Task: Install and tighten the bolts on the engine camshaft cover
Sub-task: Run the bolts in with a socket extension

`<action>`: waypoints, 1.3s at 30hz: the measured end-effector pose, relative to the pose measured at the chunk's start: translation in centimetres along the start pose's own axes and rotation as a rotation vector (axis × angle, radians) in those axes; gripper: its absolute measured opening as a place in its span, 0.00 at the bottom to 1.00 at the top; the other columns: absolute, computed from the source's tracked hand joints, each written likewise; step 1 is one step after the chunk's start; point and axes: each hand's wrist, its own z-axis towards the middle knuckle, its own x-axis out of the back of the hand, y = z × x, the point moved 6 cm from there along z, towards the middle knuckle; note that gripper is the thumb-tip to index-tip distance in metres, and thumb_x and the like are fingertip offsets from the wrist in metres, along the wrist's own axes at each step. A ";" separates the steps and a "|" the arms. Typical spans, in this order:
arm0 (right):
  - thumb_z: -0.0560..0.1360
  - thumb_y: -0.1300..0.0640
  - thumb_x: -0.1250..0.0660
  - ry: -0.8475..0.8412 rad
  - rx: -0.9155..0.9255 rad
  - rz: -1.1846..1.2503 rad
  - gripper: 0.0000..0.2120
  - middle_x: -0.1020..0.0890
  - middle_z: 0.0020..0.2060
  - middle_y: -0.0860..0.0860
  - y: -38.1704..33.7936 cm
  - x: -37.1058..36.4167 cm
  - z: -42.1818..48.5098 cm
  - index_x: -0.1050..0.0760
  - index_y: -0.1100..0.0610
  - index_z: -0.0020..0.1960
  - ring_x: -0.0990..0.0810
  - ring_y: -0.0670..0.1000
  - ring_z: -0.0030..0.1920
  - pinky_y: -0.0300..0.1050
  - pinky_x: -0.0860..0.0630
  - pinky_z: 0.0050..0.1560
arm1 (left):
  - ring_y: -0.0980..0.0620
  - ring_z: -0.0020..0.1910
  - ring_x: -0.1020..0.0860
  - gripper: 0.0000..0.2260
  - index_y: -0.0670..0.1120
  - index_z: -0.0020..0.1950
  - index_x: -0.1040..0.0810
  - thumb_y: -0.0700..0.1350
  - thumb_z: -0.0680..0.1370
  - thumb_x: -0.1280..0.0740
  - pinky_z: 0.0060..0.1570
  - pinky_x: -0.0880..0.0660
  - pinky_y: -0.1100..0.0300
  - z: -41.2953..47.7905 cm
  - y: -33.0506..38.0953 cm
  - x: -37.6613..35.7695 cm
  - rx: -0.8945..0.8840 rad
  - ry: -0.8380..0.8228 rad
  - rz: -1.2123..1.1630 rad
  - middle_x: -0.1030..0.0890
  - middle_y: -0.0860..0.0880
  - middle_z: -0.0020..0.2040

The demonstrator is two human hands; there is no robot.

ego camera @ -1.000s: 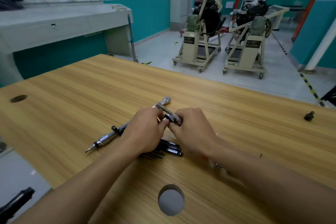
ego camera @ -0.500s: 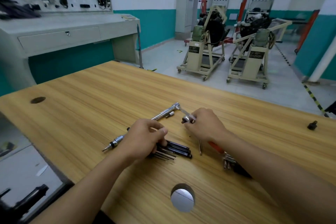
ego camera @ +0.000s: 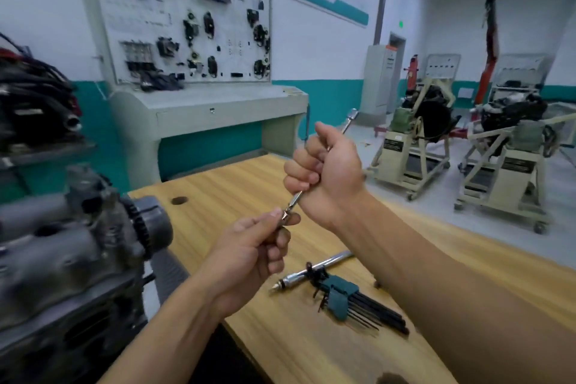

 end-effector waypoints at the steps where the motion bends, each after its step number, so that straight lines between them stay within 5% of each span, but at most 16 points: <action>1: 0.82 0.49 0.47 -0.045 -0.004 0.040 0.25 0.45 0.20 0.47 0.8 -1.9 -0.1 0.45 0.51 0.26 0.47 0.46 0.21 0.38 0.49 0.23 | 0.58 0.25 0.34 0.12 0.43 0.42 0.13 0.50 0.72 0.32 0.22 0.35 0.67 -1.4 1.5 0.8 -0.037 0.016 -0.009 0.29 0.50 0.29; 12: 0.83 0.46 0.50 -0.600 -0.110 0.291 0.28 0.45 0.18 0.46 8.4 -22.7 -3.7 0.45 0.51 0.24 0.50 0.46 0.21 0.36 0.48 0.20 | 0.59 0.21 0.35 0.13 0.40 0.42 0.18 0.50 0.72 0.33 0.17 0.37 0.69 -17.6 14.6 7.6 -0.385 0.325 0.006 0.28 0.50 0.26; 17: 0.83 0.47 0.50 -0.726 -0.197 0.342 0.26 0.48 0.20 0.46 12.5 -29.2 -5.4 0.48 0.49 0.26 0.51 0.47 0.22 0.36 0.49 0.21 | 0.58 0.21 0.31 0.14 0.40 0.44 0.19 0.51 0.72 0.33 0.18 0.34 0.68 -23.5 18.3 10.8 -0.397 0.504 0.139 0.25 0.49 0.27; 22: 0.84 0.47 0.48 -0.709 -0.278 0.056 0.25 0.46 0.21 0.47 17.4 -34.1 -5.6 0.46 0.51 0.29 0.47 0.46 0.21 0.39 0.50 0.23 | 0.54 0.36 0.21 0.15 0.42 0.46 0.16 0.50 0.81 0.36 0.39 0.25 0.61 -28.1 22.9 14.9 -0.340 0.691 0.909 0.15 0.47 0.36; 26: 0.84 0.47 0.46 -0.743 -0.179 -0.222 0.25 0.41 0.22 0.47 19.9 -37.9 -5.4 0.43 0.51 0.30 0.44 0.48 0.24 0.40 0.44 0.24 | 0.60 0.24 0.34 0.12 0.44 0.39 0.16 0.50 0.78 0.29 0.27 0.36 0.69 -30.4 26.8 17.0 -0.330 0.686 1.475 0.26 0.53 0.25; 29: 0.84 0.48 0.44 -0.836 -0.053 -0.497 0.24 0.37 0.23 0.48 22.0 -40.9 -5.8 0.39 0.52 0.30 0.37 0.50 0.25 0.44 0.36 0.27 | 0.57 0.23 0.37 0.13 0.42 0.35 0.17 0.48 0.76 0.26 0.25 0.39 0.66 -31.8 27.7 20.0 -0.348 0.784 1.483 0.30 0.53 0.23; 33: 0.81 0.54 0.37 -1.000 0.156 -0.864 0.14 0.21 0.30 0.52 24.1 -43.0 -5.9 0.26 0.57 0.38 0.23 0.52 0.34 0.50 0.24 0.40 | 0.53 0.35 0.18 0.07 0.44 0.44 0.14 0.46 0.78 0.28 0.39 0.22 0.60 -34.5 26.8 24.7 -0.261 0.904 1.381 0.14 0.50 0.37; 36: 0.81 0.60 0.36 -1.145 0.162 -0.825 0.06 0.16 0.38 0.52 25.4 -43.2 -6.2 0.22 0.60 0.48 0.18 0.48 0.39 0.45 0.24 0.38 | 0.58 0.32 0.18 0.05 0.42 0.45 0.15 0.42 0.79 0.29 0.34 0.25 0.68 -35.8 25.8 26.5 -0.223 0.970 1.307 0.13 0.49 0.37; 39: 0.82 0.61 0.38 -1.256 0.128 -0.760 0.08 0.15 0.42 0.55 26.8 -43.2 -6.6 0.22 0.64 0.52 0.18 0.48 0.40 0.42 0.23 0.36 | 0.57 0.30 0.19 0.04 0.40 0.44 0.16 0.39 0.78 0.29 0.30 0.26 0.67 -36.0 25.5 27.0 -0.204 1.058 1.290 0.14 0.46 0.36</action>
